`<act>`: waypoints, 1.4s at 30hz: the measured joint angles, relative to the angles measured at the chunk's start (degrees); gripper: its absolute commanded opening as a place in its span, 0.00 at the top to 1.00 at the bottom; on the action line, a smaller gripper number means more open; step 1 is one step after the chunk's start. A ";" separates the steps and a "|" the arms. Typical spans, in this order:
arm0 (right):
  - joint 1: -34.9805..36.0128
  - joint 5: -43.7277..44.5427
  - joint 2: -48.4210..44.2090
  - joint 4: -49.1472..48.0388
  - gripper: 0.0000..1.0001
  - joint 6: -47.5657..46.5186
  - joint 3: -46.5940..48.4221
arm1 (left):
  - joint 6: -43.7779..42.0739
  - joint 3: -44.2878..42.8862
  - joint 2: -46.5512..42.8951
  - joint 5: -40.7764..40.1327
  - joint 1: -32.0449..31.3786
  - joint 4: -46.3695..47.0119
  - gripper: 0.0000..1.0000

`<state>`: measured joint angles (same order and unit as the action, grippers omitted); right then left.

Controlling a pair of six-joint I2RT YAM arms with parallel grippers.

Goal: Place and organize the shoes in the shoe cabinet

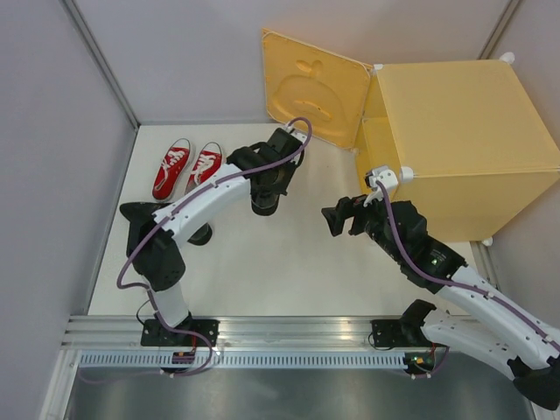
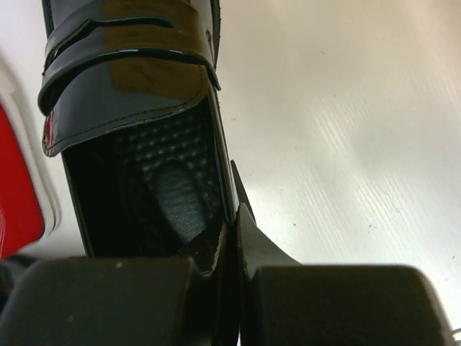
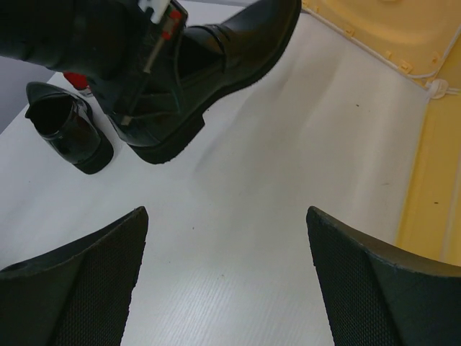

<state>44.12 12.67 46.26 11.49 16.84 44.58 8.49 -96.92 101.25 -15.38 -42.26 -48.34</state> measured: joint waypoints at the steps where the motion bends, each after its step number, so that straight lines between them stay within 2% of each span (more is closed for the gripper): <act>1: 0.00 0.33 -0.94 0.11 0.06 -0.17 -0.11 | -1.84 0.00 1.18 1.97 0.02 0.85 0.98; 8: 0.00 2.71 -3.48 1.60 0.06 -1.44 -0.33 | -13.42 0.31 8.04 11.10 0.07 5.73 0.98; 11: 0.00 3.67 -2.80 2.56 0.06 -1.77 -0.42 | -16.72 3.10 9.97 14.43 0.07 8.72 0.98; 14: 0.00 4.11 -1.68 2.80 0.06 -2.03 -0.63 | -18.69 5.73 12.28 17.42 0.07 10.01 0.93; 17: 0.00 4.20 -0.81 2.84 0.06 -2.32 -1.22 | -20.13 6.86 13.60 18.34 -0.04 10.84 0.83; 19: 0.00 4.20 0.17 3.15 0.06 -2.69 -1.27 | -20.44 7.02 13.49 18.36 0.04 11.82 0.73; 21: 0.00 4.17 1.29 3.34 0.06 -3.08 -1.27 | -20.55 7.39 13.22 18.47 0.20 12.87 0.56; 22: 0.00 4.11 1.86 3.43 0.06 -3.21 -1.27 | -20.55 7.65 12.85 18.49 0.26 13.07 0.56; 26: 0.00 3.78 4.22 4.31 0.06 -4.26 -0.83 | -20.02 8.52 9.05 18.75 0.46 13.35 0.15; 29: 0.00 3.63 6.21 5.22 0.06 -5.42 1.27 | -18.53 8.59 4.07 19.15 1.03 13.68 0.02; 35: 0.00 1.22 12.76 5.86 0.09 -9.11 9.22 | -11.37 7.13 -6.69 18.58 6.56 13.88 0.00; 42: 0.02 -7.76 30.97 11.34 0.12 -14.82 24.90 | 1.25 5.33 -15.43 13.40 23.45 9.86 0.00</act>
<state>44.14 4.91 77.23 22.83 2.02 69.47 9.74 -91.59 85.82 -1.98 -18.81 -38.48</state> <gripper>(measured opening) 0.891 0.994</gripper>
